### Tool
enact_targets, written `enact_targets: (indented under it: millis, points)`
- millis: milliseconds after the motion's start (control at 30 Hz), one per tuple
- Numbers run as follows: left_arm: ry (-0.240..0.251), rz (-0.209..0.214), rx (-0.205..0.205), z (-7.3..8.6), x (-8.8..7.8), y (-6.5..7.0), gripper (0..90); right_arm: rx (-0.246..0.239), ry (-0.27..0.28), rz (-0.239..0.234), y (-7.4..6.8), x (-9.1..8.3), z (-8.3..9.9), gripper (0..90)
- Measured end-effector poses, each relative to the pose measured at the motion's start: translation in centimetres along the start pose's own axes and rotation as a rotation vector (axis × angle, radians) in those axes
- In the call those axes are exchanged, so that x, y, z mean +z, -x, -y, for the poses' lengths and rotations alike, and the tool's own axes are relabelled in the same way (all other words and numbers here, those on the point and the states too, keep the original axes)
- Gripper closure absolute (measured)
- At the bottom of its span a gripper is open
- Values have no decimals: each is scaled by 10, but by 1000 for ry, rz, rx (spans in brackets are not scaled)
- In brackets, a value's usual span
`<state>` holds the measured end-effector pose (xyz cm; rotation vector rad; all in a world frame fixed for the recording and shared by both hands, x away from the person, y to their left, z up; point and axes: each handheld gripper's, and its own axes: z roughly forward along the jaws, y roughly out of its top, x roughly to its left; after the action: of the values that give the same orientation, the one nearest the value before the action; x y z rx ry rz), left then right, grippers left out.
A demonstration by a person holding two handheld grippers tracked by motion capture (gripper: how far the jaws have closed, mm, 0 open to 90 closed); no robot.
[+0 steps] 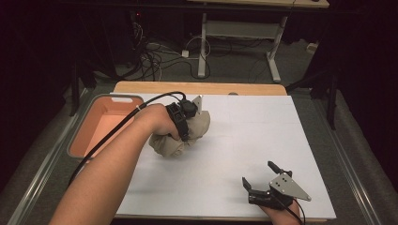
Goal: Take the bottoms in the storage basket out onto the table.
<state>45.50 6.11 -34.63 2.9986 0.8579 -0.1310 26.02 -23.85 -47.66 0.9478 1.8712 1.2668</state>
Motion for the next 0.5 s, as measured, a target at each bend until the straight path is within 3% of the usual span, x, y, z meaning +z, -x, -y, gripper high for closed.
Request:
enact_targets:
  millis: [300, 400, 500]
  points:
    - [43, -19, 7, 0, 2, -1, 541, -1, 0, 1, 0, 0, 0, 6]
    - [73, -25, -19, -1, 9, -5, 541, -2, -1, 3, 0, 0, 0, 5]
    - [81, -28, -20, -1, 13, -8, 540, -1, -2, 2, 0, 0, 0, 6]
